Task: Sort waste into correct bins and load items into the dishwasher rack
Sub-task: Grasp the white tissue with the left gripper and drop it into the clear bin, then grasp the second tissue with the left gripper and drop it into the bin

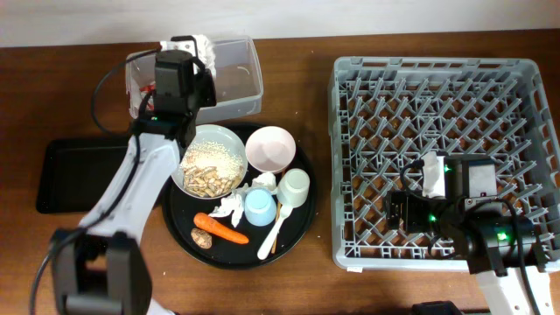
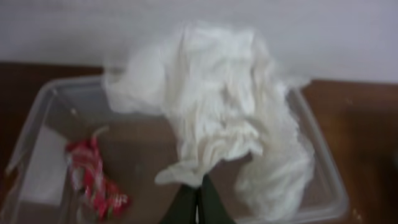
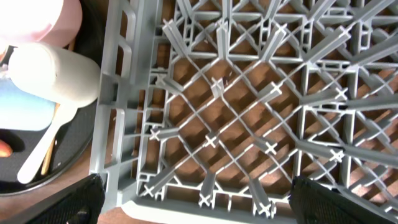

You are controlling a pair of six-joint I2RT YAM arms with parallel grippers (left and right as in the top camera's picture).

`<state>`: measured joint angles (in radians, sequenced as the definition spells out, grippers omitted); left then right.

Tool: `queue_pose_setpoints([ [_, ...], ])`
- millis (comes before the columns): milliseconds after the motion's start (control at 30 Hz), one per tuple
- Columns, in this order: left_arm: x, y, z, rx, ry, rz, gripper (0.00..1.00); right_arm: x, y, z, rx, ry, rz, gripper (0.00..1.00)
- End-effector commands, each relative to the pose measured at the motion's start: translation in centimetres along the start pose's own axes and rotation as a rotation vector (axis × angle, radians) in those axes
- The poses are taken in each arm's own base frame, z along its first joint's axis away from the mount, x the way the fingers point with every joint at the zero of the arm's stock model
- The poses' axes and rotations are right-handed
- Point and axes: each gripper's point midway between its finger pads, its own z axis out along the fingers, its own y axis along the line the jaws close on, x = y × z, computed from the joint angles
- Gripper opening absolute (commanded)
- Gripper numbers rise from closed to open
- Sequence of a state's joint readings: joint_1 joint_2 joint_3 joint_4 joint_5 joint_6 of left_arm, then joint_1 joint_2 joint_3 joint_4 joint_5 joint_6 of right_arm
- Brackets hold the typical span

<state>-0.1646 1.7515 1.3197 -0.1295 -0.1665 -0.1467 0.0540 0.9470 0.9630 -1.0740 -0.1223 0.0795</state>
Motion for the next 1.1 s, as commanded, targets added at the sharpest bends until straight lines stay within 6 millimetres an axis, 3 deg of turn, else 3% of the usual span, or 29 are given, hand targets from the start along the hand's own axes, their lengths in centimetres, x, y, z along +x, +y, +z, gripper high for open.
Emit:
queue_pose_setpoints([
  [0, 2.3, 1.4, 4.0, -0.040, 0.023, -0.004, 0.31, -0.5, 0.2, -0.5, -0.009, -0.020, 0.006, 0.98],
  [67, 3.0, 1.6, 5.1, -0.045, 0.026, -0.007, 0.67, -0.5, 0.2, -0.5, -0.009, -0.020, 0.006, 0.98],
  [133, 1.4, 1.5, 4.6, -0.038, -0.025, -0.015, 0.86, -0.5, 0.2, -0.5, -0.009, -0.021, 0.006, 0.98],
  [167, 0.5, 1.4, 3.9, -0.033, -0.042, -0.018, 0.93, -0.5, 0.2, -0.5, -0.009, -0.020, 0.006, 0.98],
  [233, -0.6, 0.8, 2.4, 0.001, -0.053, -0.018, 0.95, -0.5, 0.2, -0.5, -0.009, -0.021, 0.006, 0.98],
  [267, -0.2, 0.1, 1.3, 0.050, -0.016, -0.013, 0.99, -0.5, 0.2, -0.5, -0.009, -0.021, 0.006, 0.98],
  [300, 1.1, -1.3, -0.2, 0.132, 0.065, -0.006, 0.99, -0.5, 0.2, -0.5, -0.009, -0.020, 0.006, 0.98],
  [367, 5.7, -2.8, -3.8, 0.230, 0.297, 0.003, 0.99, -0.5, 0.2, -0.5, -0.009, -0.020, 0.006, 0.98],
  [433, 11.7, -4.0, -7.4, 0.285, 0.576, 0.008, 0.99, -0.5, 0.2, -0.5, -0.009, -0.020, 0.006, 0.98],
  [467, 15.5, -3.7, -10.1, 0.262, 0.762, 0.025, 0.99, -0.5, 0.2, -0.5, -0.009, -0.019, 0.006, 0.98],
  [500, 17.4, -3.6, -11.8, 0.250, 0.860, 0.037, 0.99, -0.4, 0.2, -0.5, -0.009, -0.018, 0.006, 0.99],
  [600, 21.0, -3.4, -13.8, 0.229, 0.996, 0.050, 0.99, -0.3, 0.2, -0.5, -0.008, -0.012, 0.008, 0.98],
  [733, 24.0, -3.5, -12.7, 0.142, 1.006, -0.119, 0.93, -0.2, 0.2, -0.5, -0.008, -0.009, 0.007, 0.99],
  [833, 24.4, -4.2, -11.7, 0.163, 0.961, -0.112, 0.89, -0.2, 0.2, -0.5, -0.008, -0.009, 0.008, 0.98],
  [867, 24.3, -4.4, -11.4, 0.171, 0.944, -0.109, 0.82, -0.2, 0.2, -0.5, -0.008, -0.009, 0.007, 0.98],
  [967, 24.2, -4.4, -11.0, 0.126, 0.924, -0.154, 0.81, -0.2, 0.2, -0.5, -0.009, -0.009, 0.007, 0.98],
  [1033, 24.0, -4.4, -10.8, 0.119, 0.914, -0.157, 0.69, -0.2, 0.2, -0.5, -0.009, -0.009, 0.008, 0.98],
  [1067, 24.1, -4.4, -10.8, 0.117, 0.918, -0.156, 0.69, -0.2, 0.2, -0.5, -0.009, -0.009, 0.008, 0.98],
])
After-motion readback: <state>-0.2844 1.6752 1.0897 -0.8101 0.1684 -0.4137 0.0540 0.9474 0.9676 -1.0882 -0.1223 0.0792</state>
